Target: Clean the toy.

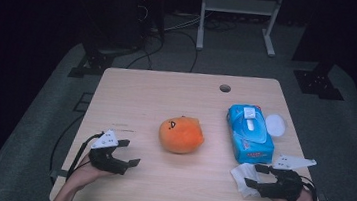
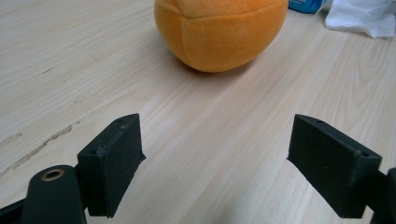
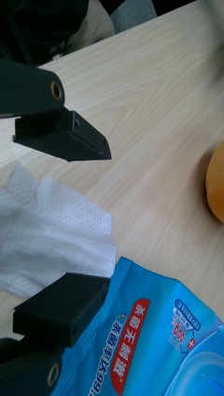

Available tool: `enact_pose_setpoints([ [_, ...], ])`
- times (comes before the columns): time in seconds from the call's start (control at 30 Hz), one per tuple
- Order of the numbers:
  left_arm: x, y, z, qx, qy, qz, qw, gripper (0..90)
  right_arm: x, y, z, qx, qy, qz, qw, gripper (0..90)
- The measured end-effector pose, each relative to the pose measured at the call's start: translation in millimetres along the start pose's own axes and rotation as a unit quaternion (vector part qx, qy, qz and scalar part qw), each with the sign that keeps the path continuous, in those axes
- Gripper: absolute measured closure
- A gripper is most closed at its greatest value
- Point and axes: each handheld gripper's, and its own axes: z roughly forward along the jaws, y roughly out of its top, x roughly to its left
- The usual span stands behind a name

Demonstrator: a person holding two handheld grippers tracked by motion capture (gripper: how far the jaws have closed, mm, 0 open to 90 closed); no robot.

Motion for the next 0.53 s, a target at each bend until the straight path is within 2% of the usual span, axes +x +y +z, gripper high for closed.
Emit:
enact_pose_setpoints([
  [0.2, -0.1, -7.2, -5.1, 0.006, 0.005, -0.002, 1.0, 16.5, -0.5, -0.4, -1.2, 0.0, 0.0, 0.0, 1.0, 31.3],
  [0.53, 0.0, -18.9, -6.7, 0.005, 0.009, -0.018, 0.9998, 14.3, -0.7, -1.1, 0.1, 0.001, -0.001, 0.002, 1.0, 30.8],
])
